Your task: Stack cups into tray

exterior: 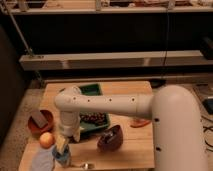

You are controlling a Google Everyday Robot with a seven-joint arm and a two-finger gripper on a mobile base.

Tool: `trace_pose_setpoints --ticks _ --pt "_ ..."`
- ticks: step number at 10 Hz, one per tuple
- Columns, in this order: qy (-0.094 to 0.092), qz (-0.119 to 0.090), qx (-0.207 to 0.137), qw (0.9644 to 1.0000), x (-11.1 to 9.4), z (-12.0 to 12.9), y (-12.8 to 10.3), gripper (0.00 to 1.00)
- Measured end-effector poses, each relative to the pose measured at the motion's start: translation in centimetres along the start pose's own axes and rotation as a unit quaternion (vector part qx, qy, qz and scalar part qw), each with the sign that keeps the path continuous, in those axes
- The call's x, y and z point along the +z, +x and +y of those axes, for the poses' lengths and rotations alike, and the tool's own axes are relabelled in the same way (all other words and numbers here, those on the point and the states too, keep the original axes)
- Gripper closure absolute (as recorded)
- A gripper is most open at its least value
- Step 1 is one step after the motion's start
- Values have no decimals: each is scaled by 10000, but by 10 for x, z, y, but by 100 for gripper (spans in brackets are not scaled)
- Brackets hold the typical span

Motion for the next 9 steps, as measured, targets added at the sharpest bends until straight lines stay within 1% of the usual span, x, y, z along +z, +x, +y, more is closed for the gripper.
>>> trace_pose_setpoints --ticks 2,9 --pt "-4 9 1 10000 3 1 1 38" --pt "5 -45 18 10000 22 2 4 38"
